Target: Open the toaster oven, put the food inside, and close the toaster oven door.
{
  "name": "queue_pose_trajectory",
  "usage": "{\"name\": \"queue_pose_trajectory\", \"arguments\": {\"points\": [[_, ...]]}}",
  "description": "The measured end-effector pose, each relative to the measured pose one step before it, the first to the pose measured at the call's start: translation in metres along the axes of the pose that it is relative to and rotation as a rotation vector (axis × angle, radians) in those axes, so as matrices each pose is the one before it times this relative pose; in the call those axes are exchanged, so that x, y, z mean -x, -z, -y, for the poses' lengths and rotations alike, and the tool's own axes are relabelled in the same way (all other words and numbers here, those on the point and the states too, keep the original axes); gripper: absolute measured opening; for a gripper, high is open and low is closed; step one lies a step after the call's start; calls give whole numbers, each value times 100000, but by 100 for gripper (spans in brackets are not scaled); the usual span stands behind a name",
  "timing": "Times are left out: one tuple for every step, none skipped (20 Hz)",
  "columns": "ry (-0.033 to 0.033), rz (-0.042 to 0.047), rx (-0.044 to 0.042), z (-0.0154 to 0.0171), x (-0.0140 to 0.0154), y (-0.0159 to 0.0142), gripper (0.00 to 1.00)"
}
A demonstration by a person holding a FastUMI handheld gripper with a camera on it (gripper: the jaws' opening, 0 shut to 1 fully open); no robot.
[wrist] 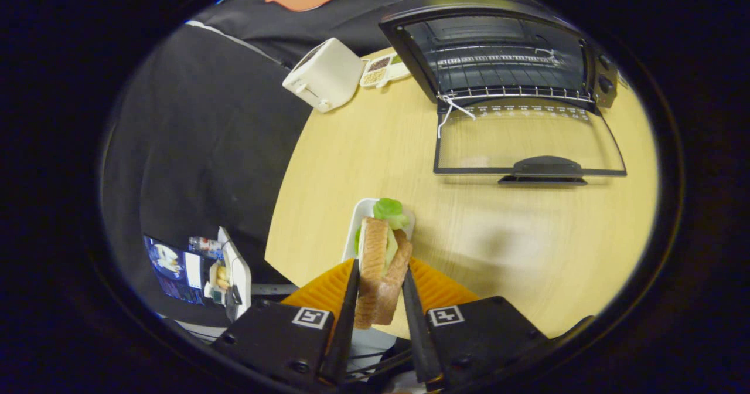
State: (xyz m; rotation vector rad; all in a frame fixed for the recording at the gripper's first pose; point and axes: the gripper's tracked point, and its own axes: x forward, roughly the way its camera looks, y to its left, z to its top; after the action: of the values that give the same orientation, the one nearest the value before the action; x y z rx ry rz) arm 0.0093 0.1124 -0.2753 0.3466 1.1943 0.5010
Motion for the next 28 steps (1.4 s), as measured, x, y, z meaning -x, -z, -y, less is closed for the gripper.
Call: {"name": "queue_pose_trajectory", "arguments": {"points": [[-613, 316, -392, -132, 94, -67, 46], [-348, 46, -1037, -28, -41, 76, 43], [-240, -225, -1283, 16, 32, 13, 40], [-351, -28, -1027, -51, 119, 87, 38], [-170, -144, 51, -41, 168, 39, 38], [-704, 214, 736, -244, 197, 142, 38], [-1444, 275, 938, -410, 275, 2, 38], [-2115, 454, 552, -588, 358, 11, 38], [-1638, 469, 24, -363, 258, -126, 38], [-956, 743, -116, -167, 284, -127, 38], [-960, 829, 48, -94, 222, -246, 38], [-1632, 1474, 409, -192, 221, -265, 38], [-2217, 2105, 162, -274, 425, -404, 38], [-2908, 2295, 71, -553, 503, -457, 38], [-2730, 1549, 277, -382, 453, -354, 38], [-2179, 735, 290, -197, 409, -314, 38], [-1597, 491, -106, 96, 408, -168, 38], [-1408, 803, -1082, 131, 350, -371, 38], [-1595, 1495, -2201, 234, 394, -554, 38], [-2013, 1752, -2390, 276, 319, -677, 38], [-2162, 1458, -2079, 373, 204, -629, 38], [-1939, 1320, -2021, 469, 262, -592, 38], [-1460, 985, -1943, 637, 93, -584, 38], [-1363, 1221, -1470, 575, 99, -566, 37], [-1542, 1784, -1239, 634, 58, -734, 37], [-1601, 2857, -1965, 531, 77, -764, 38], [-2018, 3331, -2517, 511, 36, -1000, 38], [-2570, 2924, -2860, 487, 64, -890, 37]]}}
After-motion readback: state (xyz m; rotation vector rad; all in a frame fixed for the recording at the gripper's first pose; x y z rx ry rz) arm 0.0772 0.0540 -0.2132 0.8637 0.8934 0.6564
